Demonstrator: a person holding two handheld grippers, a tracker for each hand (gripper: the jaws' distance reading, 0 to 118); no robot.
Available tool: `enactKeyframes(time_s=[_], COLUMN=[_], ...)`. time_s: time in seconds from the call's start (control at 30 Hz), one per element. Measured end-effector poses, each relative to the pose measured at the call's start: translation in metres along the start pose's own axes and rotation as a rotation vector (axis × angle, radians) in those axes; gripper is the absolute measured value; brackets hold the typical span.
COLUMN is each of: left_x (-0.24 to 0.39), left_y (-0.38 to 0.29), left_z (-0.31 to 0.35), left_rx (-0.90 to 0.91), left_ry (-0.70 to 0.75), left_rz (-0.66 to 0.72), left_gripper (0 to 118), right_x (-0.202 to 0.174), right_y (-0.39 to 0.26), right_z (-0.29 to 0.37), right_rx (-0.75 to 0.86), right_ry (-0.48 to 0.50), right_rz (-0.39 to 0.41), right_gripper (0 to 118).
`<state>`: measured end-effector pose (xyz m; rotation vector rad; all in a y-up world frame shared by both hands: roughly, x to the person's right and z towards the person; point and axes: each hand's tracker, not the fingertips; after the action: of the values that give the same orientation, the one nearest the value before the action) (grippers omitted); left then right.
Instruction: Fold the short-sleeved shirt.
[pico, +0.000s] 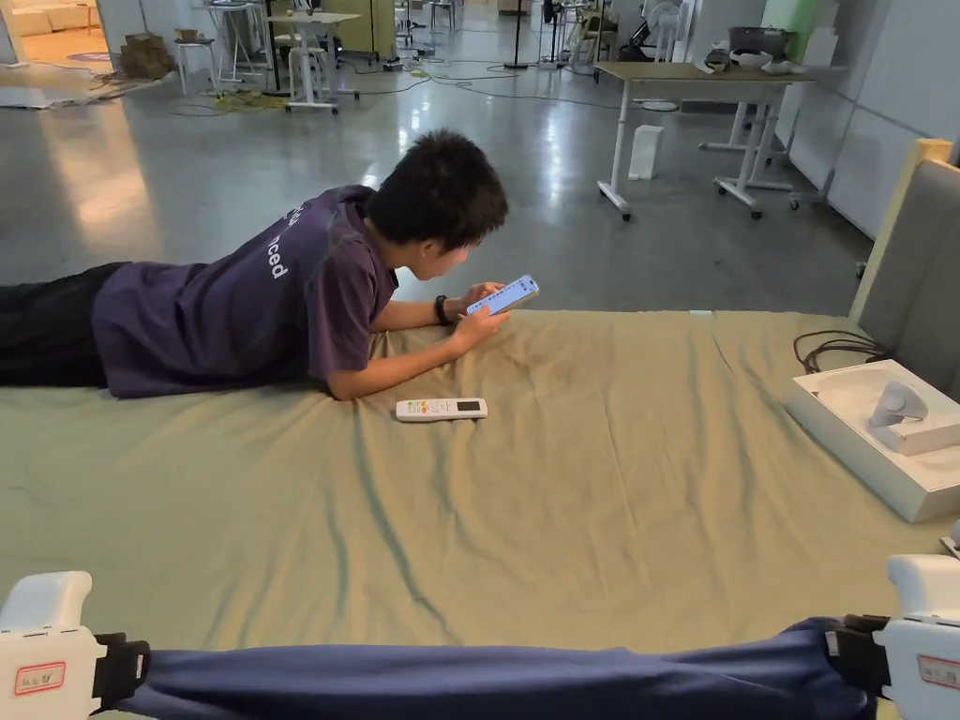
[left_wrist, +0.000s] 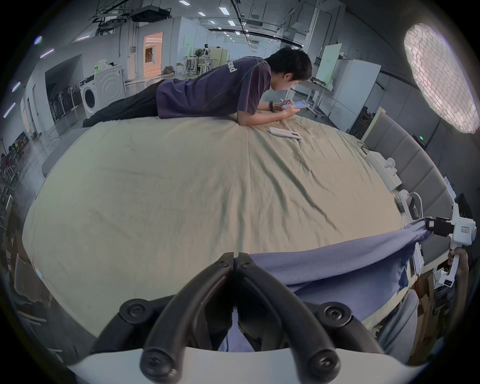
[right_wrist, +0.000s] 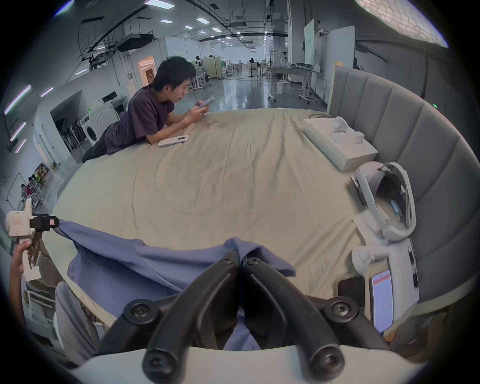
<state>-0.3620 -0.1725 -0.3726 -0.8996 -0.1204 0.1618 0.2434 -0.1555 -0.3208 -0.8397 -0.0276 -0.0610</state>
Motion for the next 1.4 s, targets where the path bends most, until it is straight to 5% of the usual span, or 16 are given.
enactKeyframes(time_s=[0.43,0.73,0.83,0.9,0.93,0.97,1.1,1.4], left_x=[-0.02,-0.014,-0.015,-0.014,-0.009,-0.007,0.009,0.078], left_y=[-0.113,-0.127,-0.126,-0.118,-0.114,-0.11,-0.078,-0.019], left_z=[-0.008,-0.032,-0.028,-0.021,-0.015,-0.01,0.013,0.037], left_rx=[-0.227,-0.27,-0.266,-0.245,-0.208,-0.164,0.01,0.393], left_ry=[0.021,0.079,0.077,0.088,0.108,0.102,-0.001,0.008], left_rz=[-0.003,-0.069,-0.059,-0.033,-0.02,-0.023,0.036,-0.068], left_gripper=[2,3,13,52,76,78,78,78], right_x=[0.001,-0.005,-0.009,-0.011,-0.012,-0.012,-0.025,-0.074], right_y=[-0.129,-0.159,-0.156,-0.144,-0.136,-0.127,-0.081,-0.014], right_z=[0.001,-0.035,-0.038,-0.027,-0.02,-0.012,0.023,0.062], right_rx=[-0.232,-0.281,-0.293,-0.248,-0.22,-0.181,0.04,0.536], right_ry=[-0.073,-0.115,-0.147,-0.187,-0.204,-0.214,-0.193,-0.158], right_rz=[0.013,0.031,0.047,0.053,0.052,0.043,0.035,0.02], right_gripper=[1,2,25,64,94,101,101,101])
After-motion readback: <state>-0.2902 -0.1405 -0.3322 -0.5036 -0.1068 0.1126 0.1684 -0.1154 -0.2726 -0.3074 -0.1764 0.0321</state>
